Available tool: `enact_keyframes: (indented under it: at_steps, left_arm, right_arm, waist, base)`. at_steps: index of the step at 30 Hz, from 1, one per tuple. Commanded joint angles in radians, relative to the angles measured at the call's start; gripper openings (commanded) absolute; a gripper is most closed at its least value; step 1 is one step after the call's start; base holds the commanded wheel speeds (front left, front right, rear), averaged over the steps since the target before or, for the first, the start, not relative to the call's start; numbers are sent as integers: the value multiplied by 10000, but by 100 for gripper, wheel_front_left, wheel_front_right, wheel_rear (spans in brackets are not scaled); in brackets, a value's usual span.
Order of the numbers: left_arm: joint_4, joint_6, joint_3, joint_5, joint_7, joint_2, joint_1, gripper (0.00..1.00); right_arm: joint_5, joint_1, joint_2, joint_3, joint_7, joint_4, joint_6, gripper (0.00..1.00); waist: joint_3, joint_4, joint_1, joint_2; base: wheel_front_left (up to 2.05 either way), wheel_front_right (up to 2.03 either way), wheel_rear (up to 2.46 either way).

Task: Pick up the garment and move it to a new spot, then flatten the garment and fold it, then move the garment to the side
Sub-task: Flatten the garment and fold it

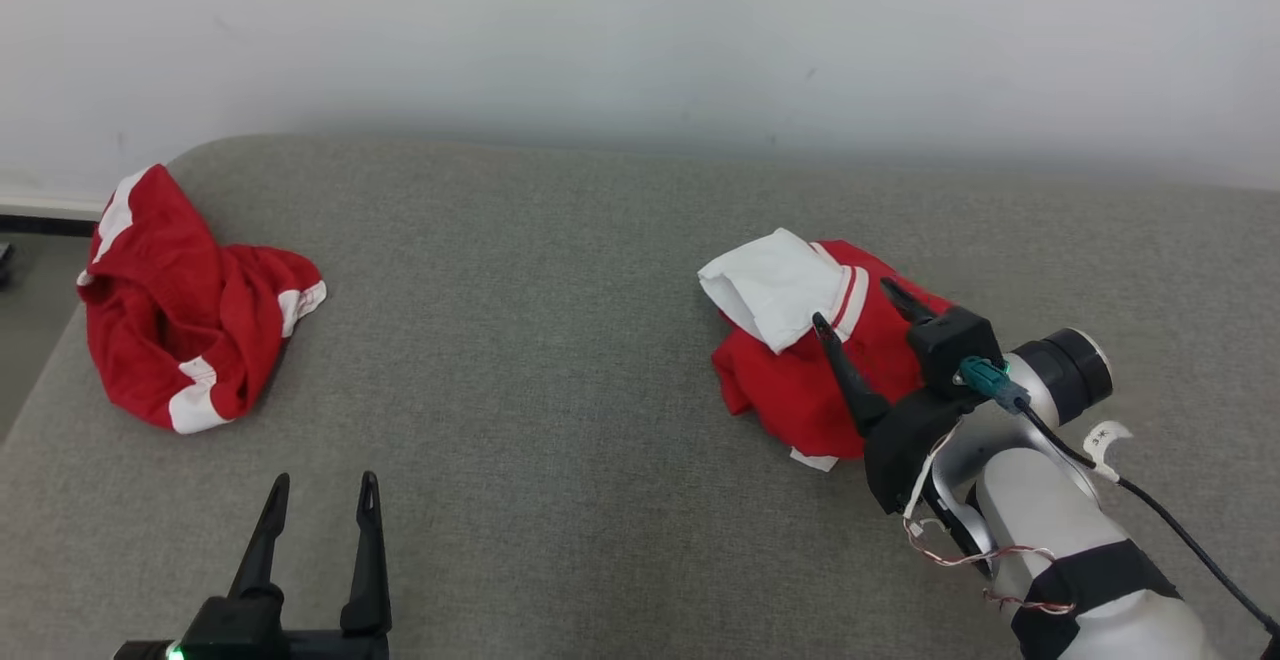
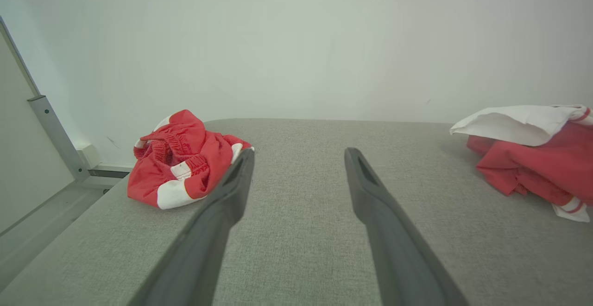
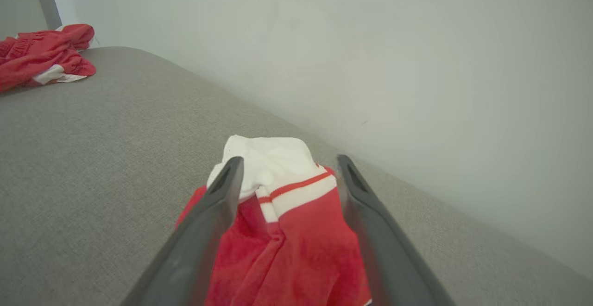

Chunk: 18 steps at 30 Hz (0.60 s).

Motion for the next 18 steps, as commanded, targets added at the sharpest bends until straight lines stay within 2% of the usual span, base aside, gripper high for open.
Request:
enact_keyframes:
  at_steps: [1,9,10,11,12,18]
  left_arm:
    - [59,-10,-10,53,-34,-31,-146,100]
    - [200,-72,-60,70,-34,-174,-339,100]
    - [212,-60,-51,70,-34,-182,-347,100]
    - [225,-69,-37,71,-34,-192,-345,100]
    - [237,-73,-18,69,-34,-198,-328,100]
    - [232,-127,76,102,-34,-225,-122,100]
  right_arm:
    - [101,-134,-77,167,74,256,-22,100]
    - [472,-854,-538,1140,235,1904,-22,99]
    - [567,-942,-521,1205,133,2031,-22,40]
    - [630,-1067,-512,1229,-7,2132,-22,2]
    - [675,-1166,-506,1256,-135,2225,-22,0]
    - [1254,-1600,-501,630,-1460,2373,-22,0]
  waist:
    - [290,315,-3,-1]
    - [397,489,-3,-1]
    - [391,487,-3,-1]
    - [377,474,-3,-1]
    - [355,446,-3,-1]
    - [171,57,-3,-1]
  base:
    - [0,0,0]
    - [0,0,0]
    - [0,0,0]
    - [0,0,0]
    - [0,0,0]
    - [0,0,0]
